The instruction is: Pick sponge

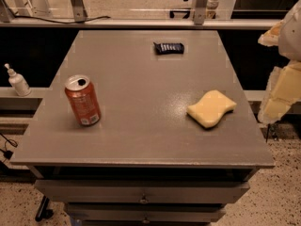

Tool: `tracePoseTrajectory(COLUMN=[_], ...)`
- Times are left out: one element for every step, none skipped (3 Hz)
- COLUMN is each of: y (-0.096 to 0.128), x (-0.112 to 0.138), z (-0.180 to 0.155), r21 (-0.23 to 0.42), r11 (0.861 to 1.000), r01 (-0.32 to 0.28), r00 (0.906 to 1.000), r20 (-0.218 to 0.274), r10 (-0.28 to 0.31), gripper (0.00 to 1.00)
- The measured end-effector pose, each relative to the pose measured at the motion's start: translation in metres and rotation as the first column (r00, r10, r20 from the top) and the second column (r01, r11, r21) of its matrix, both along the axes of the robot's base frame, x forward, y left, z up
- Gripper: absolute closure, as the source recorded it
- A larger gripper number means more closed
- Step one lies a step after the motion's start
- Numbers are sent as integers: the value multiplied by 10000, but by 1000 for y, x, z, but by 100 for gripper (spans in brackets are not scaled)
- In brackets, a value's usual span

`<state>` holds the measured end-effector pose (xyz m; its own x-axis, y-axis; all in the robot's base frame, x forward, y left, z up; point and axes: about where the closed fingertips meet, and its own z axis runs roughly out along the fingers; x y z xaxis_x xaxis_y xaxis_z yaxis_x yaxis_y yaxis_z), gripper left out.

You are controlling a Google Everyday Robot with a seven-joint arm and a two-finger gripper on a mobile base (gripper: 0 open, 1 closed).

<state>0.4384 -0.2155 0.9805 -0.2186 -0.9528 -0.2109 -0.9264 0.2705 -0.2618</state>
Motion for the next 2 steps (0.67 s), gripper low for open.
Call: tracePoseTrajectory(y=[0, 2], x=[0, 4], z=[0, -9], r21=[1, 524], r11=[10000, 9986], r01=[0, -38], r00=[10000, 9999], r20=[0, 103], r10=[0, 33], gripper=[0, 0])
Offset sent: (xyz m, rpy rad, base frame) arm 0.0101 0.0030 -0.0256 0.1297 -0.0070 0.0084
